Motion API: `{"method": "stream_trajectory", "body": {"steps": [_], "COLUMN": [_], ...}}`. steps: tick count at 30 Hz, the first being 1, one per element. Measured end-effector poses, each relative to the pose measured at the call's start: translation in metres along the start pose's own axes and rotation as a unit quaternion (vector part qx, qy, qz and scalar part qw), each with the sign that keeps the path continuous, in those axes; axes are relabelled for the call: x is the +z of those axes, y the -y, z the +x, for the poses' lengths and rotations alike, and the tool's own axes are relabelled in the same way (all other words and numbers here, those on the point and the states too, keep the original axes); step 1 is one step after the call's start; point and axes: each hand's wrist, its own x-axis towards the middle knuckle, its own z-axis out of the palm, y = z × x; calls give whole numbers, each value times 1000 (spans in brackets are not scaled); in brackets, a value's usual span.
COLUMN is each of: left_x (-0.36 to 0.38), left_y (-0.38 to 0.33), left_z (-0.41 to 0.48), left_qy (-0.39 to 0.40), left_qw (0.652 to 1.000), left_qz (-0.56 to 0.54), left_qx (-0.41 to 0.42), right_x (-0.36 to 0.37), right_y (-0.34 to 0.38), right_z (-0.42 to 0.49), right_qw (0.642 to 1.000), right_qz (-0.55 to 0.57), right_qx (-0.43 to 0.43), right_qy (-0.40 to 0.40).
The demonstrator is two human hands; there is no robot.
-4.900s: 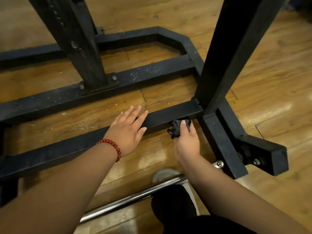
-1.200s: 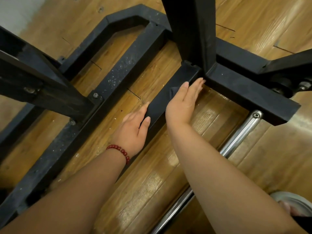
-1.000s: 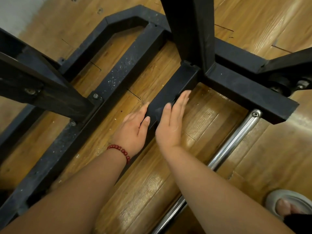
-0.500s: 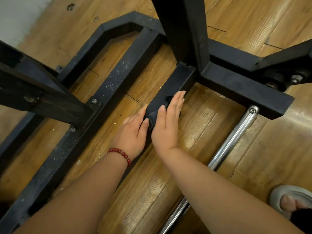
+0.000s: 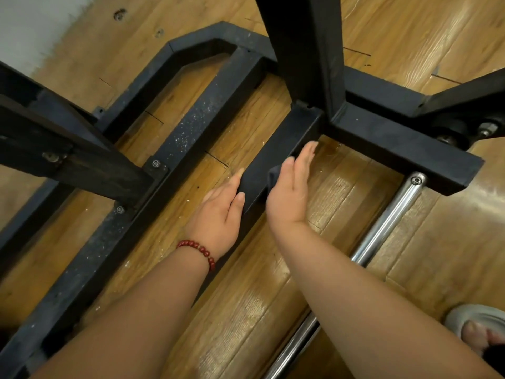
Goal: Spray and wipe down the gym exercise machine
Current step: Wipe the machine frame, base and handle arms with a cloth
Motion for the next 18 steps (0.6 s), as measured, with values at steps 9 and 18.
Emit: {"method": "stream_trajectory", "body": {"steps": [9, 18], "left_x": [-2, -18], "left_y": [-4, 11], "left_z": [-1, -11], "left_qy": [-11, 31], "left_qw": [999, 998], "left_qz": [-30, -56], "left_qx": [-17, -21], "right_x": [13, 4], "right_y": [-25, -15], "right_z": [-59, -33], "right_qw": [996, 998], "right_qz": [-33, -29], "right_qx": [-56, -31], "right_qy": [60, 45]}}
